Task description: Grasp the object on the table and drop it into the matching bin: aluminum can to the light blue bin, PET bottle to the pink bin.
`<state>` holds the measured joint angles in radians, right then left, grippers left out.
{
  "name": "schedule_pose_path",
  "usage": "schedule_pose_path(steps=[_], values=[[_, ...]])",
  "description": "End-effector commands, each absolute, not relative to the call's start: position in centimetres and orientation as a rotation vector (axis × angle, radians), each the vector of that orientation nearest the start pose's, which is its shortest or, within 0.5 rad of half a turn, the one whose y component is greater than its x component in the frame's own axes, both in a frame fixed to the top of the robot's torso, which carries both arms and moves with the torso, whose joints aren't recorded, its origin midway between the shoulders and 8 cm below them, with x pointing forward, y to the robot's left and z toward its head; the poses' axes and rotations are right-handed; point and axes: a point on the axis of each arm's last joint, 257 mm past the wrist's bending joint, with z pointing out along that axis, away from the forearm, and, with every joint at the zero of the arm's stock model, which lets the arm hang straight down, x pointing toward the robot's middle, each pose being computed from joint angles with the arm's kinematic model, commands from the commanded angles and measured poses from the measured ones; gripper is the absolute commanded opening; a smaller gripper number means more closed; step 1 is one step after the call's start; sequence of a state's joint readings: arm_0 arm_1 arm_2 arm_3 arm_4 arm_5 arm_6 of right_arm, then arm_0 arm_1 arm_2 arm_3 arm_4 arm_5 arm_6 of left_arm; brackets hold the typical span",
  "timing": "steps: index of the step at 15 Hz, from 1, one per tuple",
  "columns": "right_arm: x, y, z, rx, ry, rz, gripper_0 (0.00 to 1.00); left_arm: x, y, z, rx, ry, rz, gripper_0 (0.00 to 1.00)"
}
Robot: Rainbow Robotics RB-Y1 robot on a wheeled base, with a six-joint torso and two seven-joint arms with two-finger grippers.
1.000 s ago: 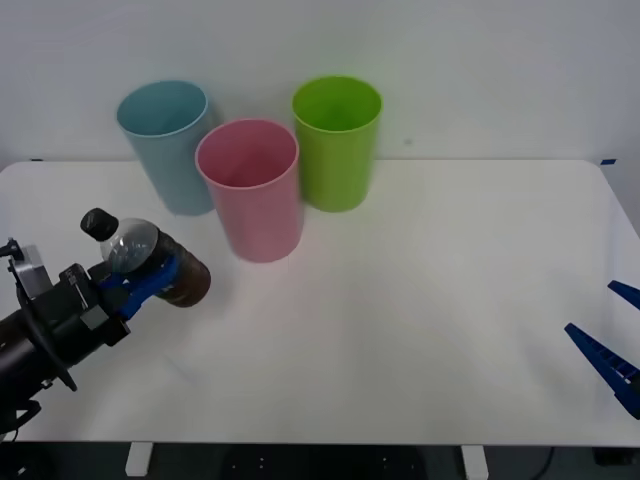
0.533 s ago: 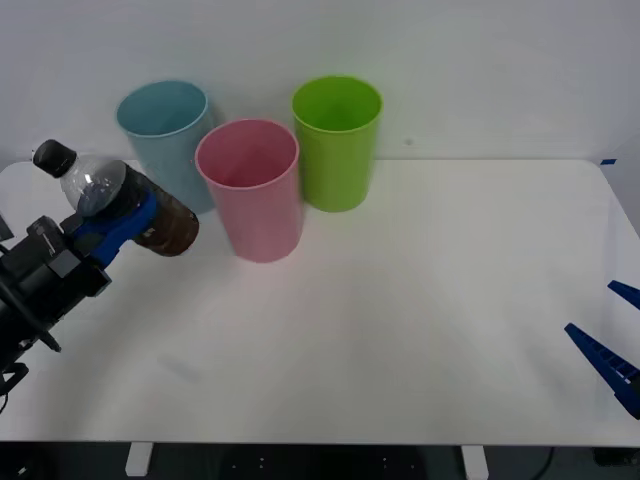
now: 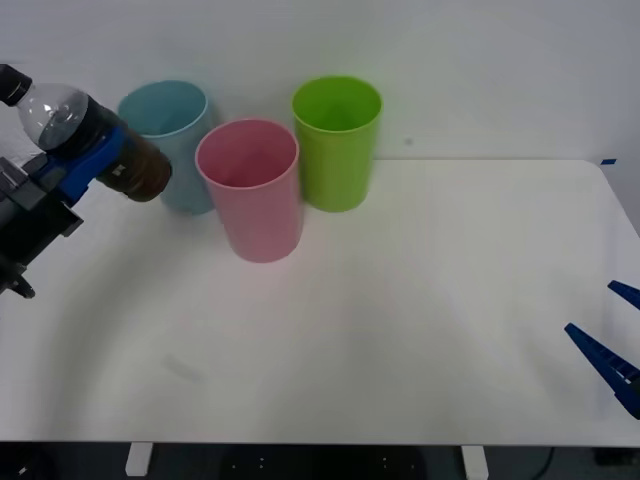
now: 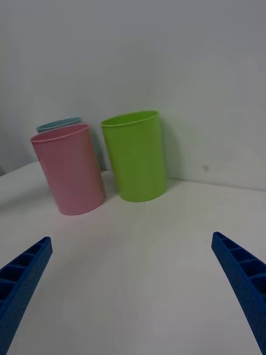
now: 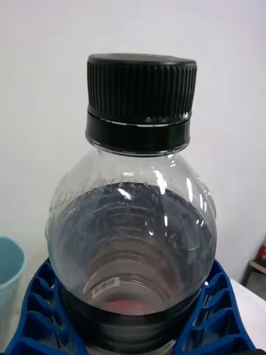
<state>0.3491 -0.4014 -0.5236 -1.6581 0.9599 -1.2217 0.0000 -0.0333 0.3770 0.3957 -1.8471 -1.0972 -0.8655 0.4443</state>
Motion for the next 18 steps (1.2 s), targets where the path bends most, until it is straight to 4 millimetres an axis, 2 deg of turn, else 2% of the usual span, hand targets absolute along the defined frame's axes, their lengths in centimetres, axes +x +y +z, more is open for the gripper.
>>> schedule_pose_path(steps=[1,10,18], values=[[34.2,-33.0,-16.9,-0.465,1.441,0.567,1.0,47.7,25.5,0.2,0.311,1.228,-0.667,0.0],[34.2,-33.0,-16.9,-0.465,1.441,0.567,1.0,54.3,23.0,0.0,0.33,1.277,-0.582,0.0],[34.2,-33.0,-16.9,-0.465,1.441,0.567,1.0,58.3,18.6,-0.9,0.405,1.334,-0.59,0.01]])
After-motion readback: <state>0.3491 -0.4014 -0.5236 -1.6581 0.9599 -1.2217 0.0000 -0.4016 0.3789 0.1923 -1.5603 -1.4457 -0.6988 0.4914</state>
